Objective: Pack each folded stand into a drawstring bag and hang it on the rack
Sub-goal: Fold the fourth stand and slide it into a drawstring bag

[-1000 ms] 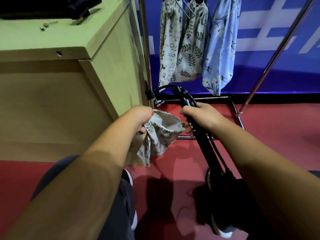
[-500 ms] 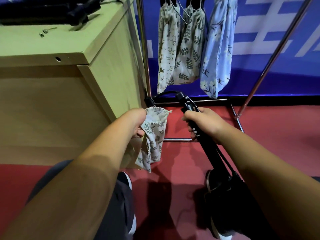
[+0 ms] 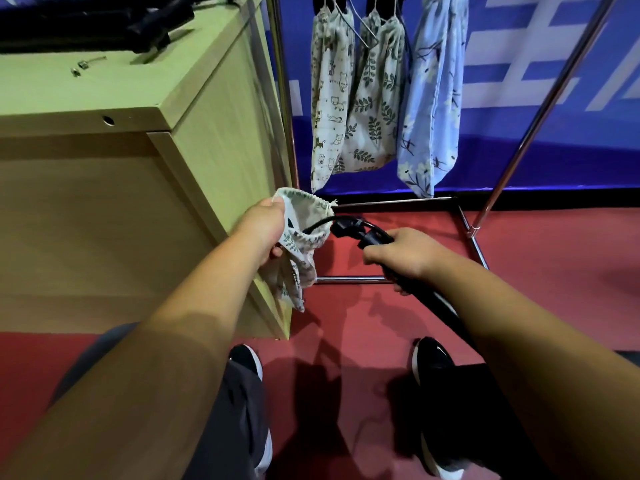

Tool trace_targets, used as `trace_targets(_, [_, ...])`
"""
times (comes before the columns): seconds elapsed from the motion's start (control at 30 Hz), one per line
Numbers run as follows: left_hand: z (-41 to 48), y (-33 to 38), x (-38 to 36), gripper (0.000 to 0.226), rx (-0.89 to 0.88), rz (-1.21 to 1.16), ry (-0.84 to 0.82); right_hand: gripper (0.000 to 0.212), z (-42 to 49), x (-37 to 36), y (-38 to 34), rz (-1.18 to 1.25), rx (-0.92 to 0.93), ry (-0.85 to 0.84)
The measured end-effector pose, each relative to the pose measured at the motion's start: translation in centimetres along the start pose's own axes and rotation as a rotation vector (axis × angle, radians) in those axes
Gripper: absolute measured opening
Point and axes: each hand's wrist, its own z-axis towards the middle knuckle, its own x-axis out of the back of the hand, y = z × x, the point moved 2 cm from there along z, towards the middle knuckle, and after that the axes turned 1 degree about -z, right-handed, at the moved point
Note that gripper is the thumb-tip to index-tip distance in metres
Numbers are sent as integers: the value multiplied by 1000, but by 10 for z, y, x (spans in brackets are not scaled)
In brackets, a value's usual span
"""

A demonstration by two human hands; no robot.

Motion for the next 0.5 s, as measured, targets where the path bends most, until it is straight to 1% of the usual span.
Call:
trace_targets(0.07, [-6, 3, -1, 50, -143, 158, -3, 28, -1, 0, 0, -58, 14, -28])
trace_targets(0.13, [-15, 7, -7, 45, -246, 237, -52, 28, -3, -3, -1, -109, 36, -64])
trace_targets(0.23, [-23, 10, -21, 39, -346, 305, -173, 26, -7, -9, -5, -180, 68, -93])
trace_targets(0.3, [-25, 9, -30, 33, -396, 317, -225, 19, -9, -13, -5, -223, 72, -113])
trace_targets(0.37, [-29, 8, -36, 28, -427, 329, -288, 16, -10, -17, -3, -243, 45, -126])
trace_targets(0.43, [-33, 9, -40, 34, -446, 324, -354, 19, -9, -20, 0, -219, -11, -142])
trace_targets(0.5, [-36, 10, -41, 37, -455, 329, -384, 25, -6, -20, 4, -193, -76, -170])
